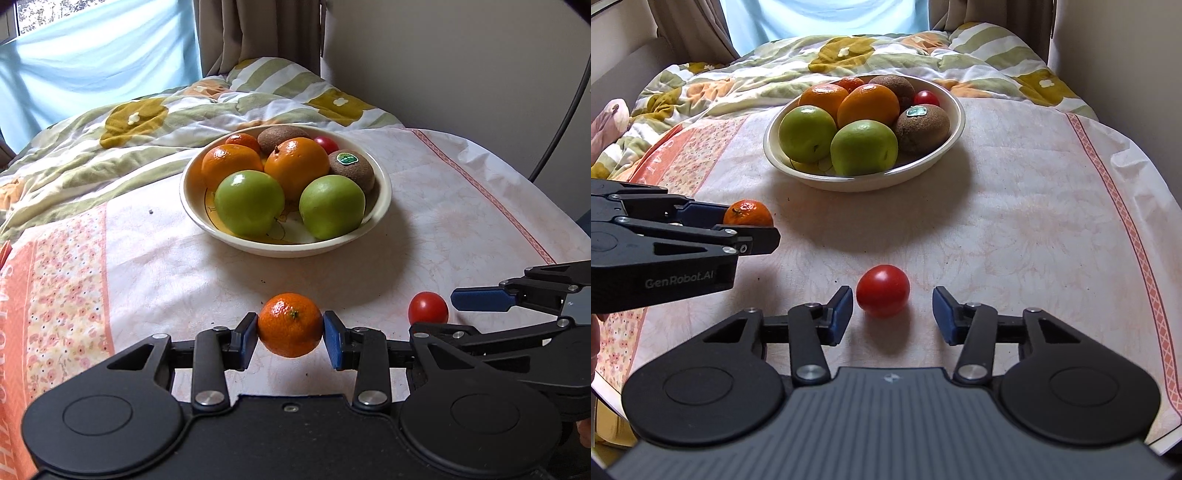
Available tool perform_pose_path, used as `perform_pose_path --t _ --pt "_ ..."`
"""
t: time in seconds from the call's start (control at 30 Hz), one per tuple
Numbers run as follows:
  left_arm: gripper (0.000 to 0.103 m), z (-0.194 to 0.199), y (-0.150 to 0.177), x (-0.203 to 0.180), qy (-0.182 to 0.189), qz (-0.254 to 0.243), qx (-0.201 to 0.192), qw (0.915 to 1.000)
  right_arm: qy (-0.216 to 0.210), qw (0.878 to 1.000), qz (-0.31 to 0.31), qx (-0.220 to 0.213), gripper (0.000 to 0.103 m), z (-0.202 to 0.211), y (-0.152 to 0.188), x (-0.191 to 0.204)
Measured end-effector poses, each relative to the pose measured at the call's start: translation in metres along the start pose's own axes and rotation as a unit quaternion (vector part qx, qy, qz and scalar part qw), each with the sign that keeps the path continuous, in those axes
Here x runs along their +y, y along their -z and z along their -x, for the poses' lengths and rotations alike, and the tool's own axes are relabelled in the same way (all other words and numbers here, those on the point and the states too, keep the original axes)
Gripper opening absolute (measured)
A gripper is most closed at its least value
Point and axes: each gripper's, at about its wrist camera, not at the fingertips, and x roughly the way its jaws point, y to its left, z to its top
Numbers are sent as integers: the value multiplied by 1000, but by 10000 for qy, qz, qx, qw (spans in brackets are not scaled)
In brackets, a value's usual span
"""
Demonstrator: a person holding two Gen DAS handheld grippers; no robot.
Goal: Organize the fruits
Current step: 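Close the left tool on the mandarin while the right tool grasps the red tomato, then carry the mandarin into the bowl with the left tool while the right tool carries the tomato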
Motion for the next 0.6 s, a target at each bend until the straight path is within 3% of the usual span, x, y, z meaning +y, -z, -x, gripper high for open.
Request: perform_pose_path --t 0.27,0.37,0.6 --pt "42 8 9 0 -69 185 31 9998 -96 9999 113 19 55 -7 -3 4" --pt "42 11 13 2 -95 244 31 9997 -100 9998 152 26 47 -10 -2 5" --pt "42 22 16 7 -163 352 -8 9992 -160 9998 145 -38 47 -3 -5 8"
